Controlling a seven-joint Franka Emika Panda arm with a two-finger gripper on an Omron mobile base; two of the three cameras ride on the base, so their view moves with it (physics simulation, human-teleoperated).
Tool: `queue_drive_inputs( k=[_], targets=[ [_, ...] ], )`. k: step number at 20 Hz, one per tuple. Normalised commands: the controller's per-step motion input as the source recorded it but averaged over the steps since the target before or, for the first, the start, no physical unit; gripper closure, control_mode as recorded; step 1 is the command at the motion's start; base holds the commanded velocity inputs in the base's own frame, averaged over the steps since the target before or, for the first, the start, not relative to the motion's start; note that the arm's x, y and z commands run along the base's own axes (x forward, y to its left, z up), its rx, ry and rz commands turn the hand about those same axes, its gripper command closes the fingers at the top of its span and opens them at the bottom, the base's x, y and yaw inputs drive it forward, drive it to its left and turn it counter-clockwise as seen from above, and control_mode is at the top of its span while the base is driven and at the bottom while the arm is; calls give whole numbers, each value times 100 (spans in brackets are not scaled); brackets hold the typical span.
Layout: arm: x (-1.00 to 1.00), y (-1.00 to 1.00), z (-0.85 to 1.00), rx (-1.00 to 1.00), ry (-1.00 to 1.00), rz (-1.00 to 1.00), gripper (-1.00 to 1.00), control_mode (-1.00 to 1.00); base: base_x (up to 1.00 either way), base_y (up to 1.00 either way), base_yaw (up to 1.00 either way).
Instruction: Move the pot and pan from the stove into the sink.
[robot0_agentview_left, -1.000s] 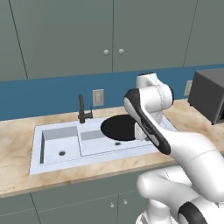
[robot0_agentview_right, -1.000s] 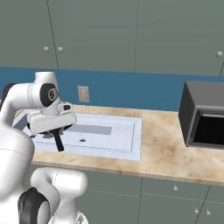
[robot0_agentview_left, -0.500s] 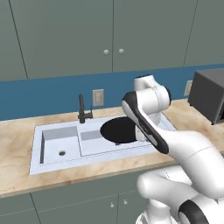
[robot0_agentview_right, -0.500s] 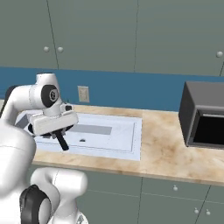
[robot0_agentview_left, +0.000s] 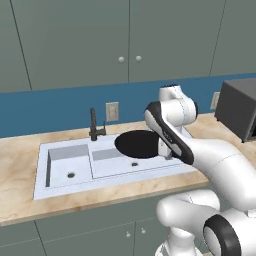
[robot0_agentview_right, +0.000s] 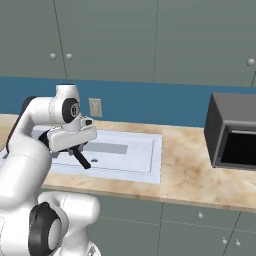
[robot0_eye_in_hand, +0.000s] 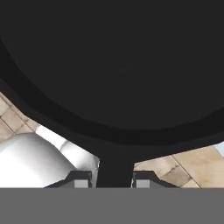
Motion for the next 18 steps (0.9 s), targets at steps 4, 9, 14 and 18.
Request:
queue_drive_inputs(
  k=[4, 9, 14, 18],
  targets=[
    [38, 0, -14, 0, 0, 4, 100, -100, 0, 0, 0],
    [23, 0, -19, -1, 0, 3, 100, -100, 0, 0, 0],
    [16, 0, -35, -5, 2, 4, 100, -100, 0, 0, 0],
    [23, 0, -35, -6, 3, 4, 100, -100, 0, 0, 0]
  ],
)
